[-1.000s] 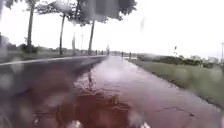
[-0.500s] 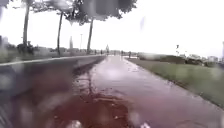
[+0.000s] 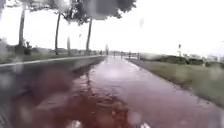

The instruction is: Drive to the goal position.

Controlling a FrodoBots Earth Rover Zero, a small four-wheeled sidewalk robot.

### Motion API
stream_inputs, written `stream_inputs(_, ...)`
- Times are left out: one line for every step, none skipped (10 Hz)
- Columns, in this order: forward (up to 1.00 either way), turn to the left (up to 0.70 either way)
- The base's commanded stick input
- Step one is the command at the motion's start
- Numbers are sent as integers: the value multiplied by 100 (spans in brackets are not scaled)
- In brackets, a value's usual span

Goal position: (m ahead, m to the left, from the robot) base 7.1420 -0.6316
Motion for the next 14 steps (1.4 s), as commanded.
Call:
stream_inputs(70, 0)
stream_inputs(70, 0)
stream_inputs(70, 0)
stream_inputs(70, 0)
stream_inputs(70, 0)
stream_inputs(70, 0)
stream_inputs(70, 0)
stream_inputs(70, 0)
stream_inputs(70, 0)
stream_inputs(70, 0)
stream_inputs(70, 0)
stream_inputs(70, 0)
stream_inputs(70, 0)
stream_inputs(70, 0)
